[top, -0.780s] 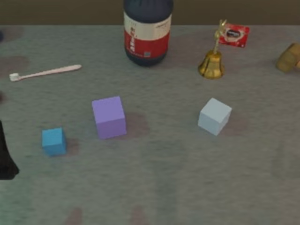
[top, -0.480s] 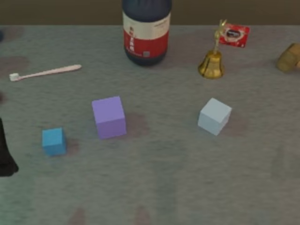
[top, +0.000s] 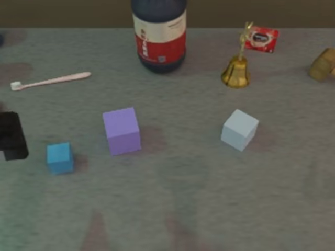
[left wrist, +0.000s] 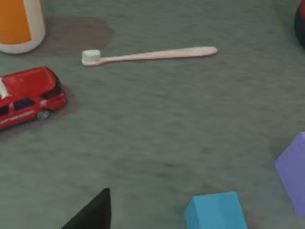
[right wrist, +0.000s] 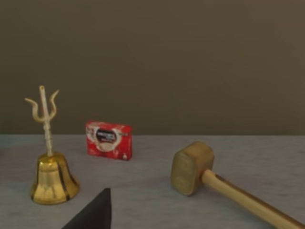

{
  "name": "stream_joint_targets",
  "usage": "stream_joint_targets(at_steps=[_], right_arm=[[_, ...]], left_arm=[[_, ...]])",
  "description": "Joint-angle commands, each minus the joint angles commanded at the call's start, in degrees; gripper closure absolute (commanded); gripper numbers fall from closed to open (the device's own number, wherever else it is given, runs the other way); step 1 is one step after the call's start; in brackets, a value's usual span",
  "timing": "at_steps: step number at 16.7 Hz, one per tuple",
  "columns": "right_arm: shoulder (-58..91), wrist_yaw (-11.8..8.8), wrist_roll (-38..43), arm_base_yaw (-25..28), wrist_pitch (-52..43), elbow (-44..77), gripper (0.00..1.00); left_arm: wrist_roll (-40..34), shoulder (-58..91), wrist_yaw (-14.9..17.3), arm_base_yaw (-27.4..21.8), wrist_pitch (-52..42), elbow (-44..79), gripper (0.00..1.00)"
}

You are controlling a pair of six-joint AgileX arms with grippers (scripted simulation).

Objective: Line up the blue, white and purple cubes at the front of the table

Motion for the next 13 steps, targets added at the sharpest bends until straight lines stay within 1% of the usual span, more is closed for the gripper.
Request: stream_joint_targets(at_steps=[6,10,13], right_arm=[[0.0,0.0,0.0,0.0,0.0,0.0,0.0],[0.0,0.0,0.0,0.0,0.0,0.0,0.0],[0.0,0.0,0.0,0.0,0.0,0.0,0.0]], left_arm=[[-6.0,37.47,-0.35,-3.02,-18.14,22.68,0.0],[-9.56,55.8,-0.34,-4.72,-27.67,35.85,0.0],[-11.55,66.02,-0.21,-5.6,-32.47,43.37,0.0]])
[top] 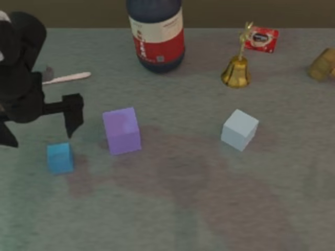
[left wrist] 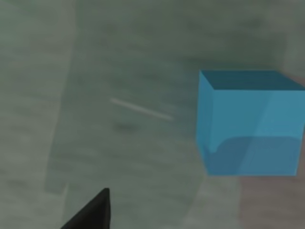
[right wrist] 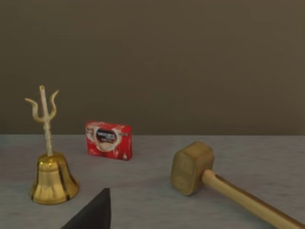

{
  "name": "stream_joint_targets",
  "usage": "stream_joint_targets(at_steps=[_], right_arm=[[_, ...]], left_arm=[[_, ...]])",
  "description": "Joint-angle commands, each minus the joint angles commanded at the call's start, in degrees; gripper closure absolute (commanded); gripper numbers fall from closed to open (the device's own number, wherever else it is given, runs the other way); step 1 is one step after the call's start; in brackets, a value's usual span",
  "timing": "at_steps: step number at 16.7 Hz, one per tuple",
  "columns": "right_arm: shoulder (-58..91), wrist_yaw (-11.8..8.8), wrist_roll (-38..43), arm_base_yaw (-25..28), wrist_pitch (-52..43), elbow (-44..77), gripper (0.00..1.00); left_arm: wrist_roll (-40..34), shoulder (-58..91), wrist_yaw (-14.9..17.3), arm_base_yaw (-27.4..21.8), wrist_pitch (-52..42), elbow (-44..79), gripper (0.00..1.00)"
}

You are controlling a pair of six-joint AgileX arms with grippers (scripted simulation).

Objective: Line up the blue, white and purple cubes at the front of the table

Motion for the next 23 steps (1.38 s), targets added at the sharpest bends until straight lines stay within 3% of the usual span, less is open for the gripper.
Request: stream_joint_targets(at_steps=[10,18,23], right_arm=[[0.0,0.0,0.0,0.0,0.0,0.0,0.0],[0.0,0.0,0.0,0.0,0.0,0.0,0.0],[0.0,0.0,0.0,0.0,0.0,0.0,0.0]], left_arm=[[-1.13,5.6,0.15,-0.26,-2.5,4.48,0.0],[-0.97,13.96,0.21,-0.44,13.75,-3.05,0.0],[-0.99,15.27,0.22,-0.46,15.59,-4.03,0.0]])
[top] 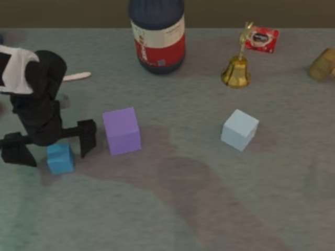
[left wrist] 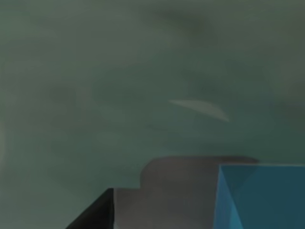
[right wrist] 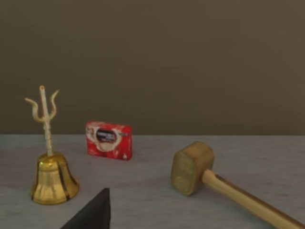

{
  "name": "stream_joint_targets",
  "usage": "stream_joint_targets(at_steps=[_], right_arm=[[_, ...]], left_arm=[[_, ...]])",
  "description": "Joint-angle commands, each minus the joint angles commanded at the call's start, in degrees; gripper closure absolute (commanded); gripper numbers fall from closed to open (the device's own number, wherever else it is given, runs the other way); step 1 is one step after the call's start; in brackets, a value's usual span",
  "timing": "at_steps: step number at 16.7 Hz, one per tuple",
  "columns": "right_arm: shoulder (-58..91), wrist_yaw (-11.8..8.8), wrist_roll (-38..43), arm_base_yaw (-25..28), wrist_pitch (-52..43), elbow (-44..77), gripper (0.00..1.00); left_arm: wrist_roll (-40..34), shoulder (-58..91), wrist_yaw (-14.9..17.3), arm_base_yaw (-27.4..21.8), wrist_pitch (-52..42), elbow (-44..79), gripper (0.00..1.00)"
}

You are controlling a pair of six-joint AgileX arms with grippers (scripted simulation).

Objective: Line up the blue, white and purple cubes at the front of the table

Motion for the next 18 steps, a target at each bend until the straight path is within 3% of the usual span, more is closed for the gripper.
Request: stream_joint_targets(at_steps=[1,14,18], right_arm=[[0.0,0.0,0.0,0.0,0.0,0.0,0.0],[0.0,0.0,0.0,0.0,0.0,0.0,0.0],[0.0,0.0,0.0,0.0,0.0,0.0,0.0]], left_arm=[[0.0,0.0,0.0,0.0,0.0,0.0,0.0],[0.0,0.0,0.0,0.0,0.0,0.0,0.98],[0.0,0.0,0.0,0.0,0.0,0.0,1.0]])
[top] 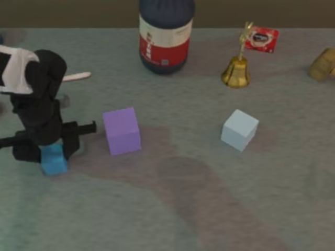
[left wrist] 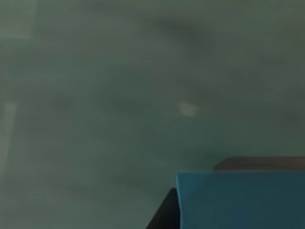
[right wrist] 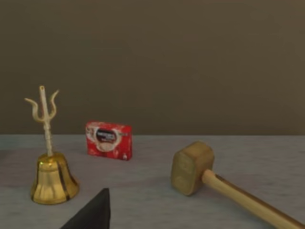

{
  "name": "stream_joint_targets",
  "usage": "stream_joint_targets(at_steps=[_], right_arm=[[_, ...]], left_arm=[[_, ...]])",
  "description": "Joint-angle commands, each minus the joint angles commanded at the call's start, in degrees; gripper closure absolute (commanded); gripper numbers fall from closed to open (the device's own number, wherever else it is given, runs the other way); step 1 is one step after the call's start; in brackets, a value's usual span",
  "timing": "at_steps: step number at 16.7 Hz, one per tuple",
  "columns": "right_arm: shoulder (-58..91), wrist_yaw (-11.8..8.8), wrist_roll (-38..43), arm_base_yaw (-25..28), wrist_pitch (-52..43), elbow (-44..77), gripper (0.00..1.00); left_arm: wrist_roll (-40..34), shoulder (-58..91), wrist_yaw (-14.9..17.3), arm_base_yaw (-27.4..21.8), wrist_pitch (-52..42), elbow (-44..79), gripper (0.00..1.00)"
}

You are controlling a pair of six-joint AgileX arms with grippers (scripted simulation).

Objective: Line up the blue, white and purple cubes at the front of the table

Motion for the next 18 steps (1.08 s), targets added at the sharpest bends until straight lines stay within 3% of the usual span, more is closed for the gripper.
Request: stream_joint_targets(at_steps=[7,13,18], right_arm=[[0.0,0.0,0.0,0.0,0.0,0.0,0.0],[0.0,0.0,0.0,0.0,0.0,0.0,0.0],[0.0,0.0,0.0,0.0,0.0,0.0,0.0]], left_arm=[[0.43,-2.66,-0.65,0.17,-2.21,1.35,1.0],[0.21,-8.27,-0.7,1.09,-14.11,6.95,1.0],[0.36,-9.28,-0.73,0.89,-15.51,7.75,1.0]])
